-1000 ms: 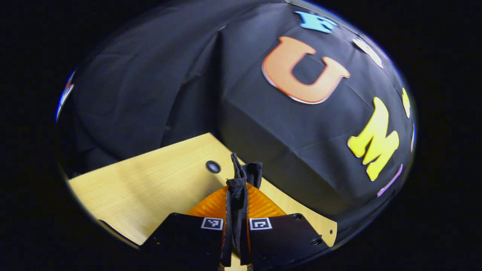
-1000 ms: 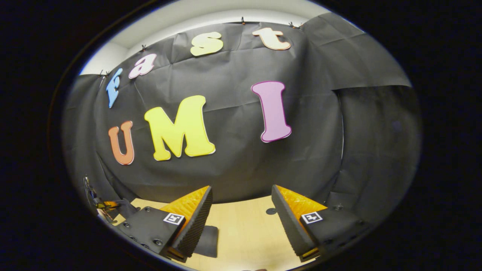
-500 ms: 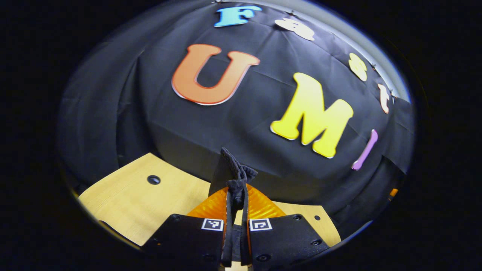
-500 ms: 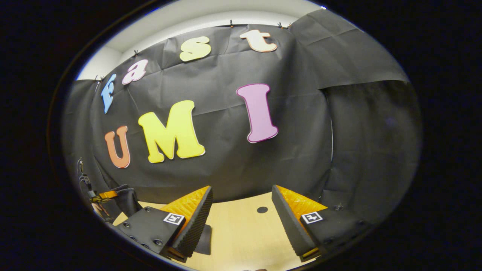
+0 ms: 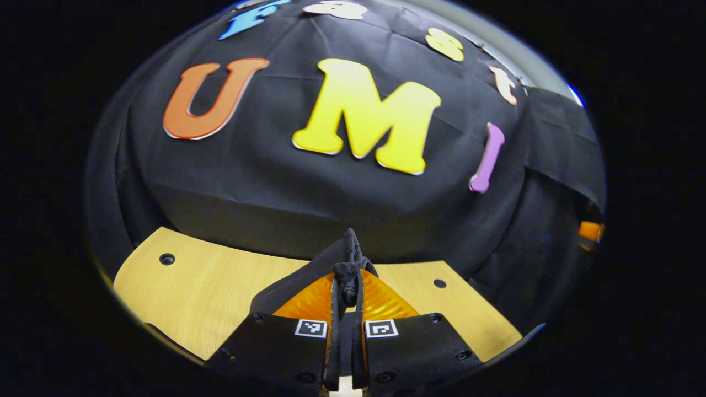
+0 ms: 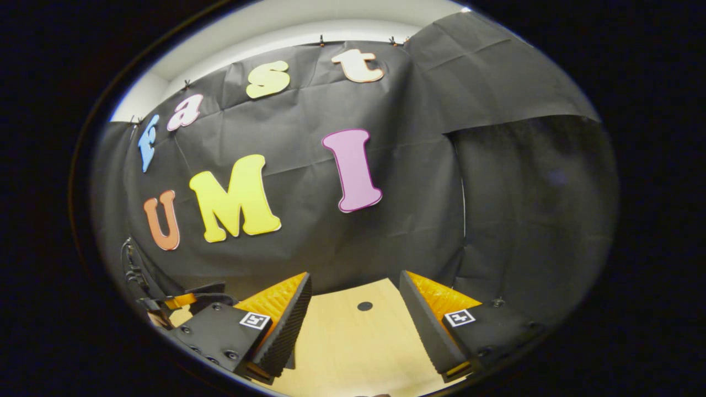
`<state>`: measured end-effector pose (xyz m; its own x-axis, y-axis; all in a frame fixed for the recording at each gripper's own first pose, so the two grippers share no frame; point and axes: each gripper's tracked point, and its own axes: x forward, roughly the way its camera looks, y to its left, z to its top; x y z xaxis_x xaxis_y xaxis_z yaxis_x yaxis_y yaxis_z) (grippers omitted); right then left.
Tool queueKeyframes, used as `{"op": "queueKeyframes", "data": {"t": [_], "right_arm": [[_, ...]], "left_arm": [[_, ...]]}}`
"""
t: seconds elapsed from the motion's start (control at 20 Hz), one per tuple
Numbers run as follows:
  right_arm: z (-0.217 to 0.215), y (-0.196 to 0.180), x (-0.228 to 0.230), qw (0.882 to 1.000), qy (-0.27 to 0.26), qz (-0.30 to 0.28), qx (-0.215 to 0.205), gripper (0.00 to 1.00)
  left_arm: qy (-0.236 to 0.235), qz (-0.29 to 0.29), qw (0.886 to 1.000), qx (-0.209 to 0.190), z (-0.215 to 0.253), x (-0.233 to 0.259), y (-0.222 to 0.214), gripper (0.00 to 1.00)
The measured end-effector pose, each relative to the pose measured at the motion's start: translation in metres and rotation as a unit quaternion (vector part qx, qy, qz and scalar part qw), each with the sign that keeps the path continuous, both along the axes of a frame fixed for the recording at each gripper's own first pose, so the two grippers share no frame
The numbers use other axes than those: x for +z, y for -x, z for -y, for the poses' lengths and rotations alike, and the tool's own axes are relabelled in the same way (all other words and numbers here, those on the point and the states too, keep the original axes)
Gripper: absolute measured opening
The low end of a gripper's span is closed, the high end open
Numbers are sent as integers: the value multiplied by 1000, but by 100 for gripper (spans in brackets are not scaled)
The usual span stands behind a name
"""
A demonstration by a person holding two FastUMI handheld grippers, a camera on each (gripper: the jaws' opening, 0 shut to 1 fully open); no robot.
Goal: Grasp the waist and the cuffs of the jeans and fold them to make the two legs overlap; first hold the waist and fold one-third of the jeans toward the cuffs, then hold the cuffs and fold the remaining one-third in the same direction to finish folding.
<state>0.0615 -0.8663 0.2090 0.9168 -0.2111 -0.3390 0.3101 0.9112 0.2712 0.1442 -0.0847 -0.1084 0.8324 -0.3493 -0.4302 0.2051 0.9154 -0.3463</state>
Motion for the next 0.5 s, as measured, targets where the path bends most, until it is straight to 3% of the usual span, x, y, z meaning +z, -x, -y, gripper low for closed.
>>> {"op": "queueKeyframes", "data": {"t": [0.3, 0.5], "right_arm": [[14, 15, -3, 1000, 21, -8, -9, 98], [21, 23, -8, 1000, 17, -15, -18, 98]], "left_arm": [[-85, -7, 992, -90, 59, -52, 27, 11], [-153, 5, 978, -138, 76, -85, 54, 12]]}}
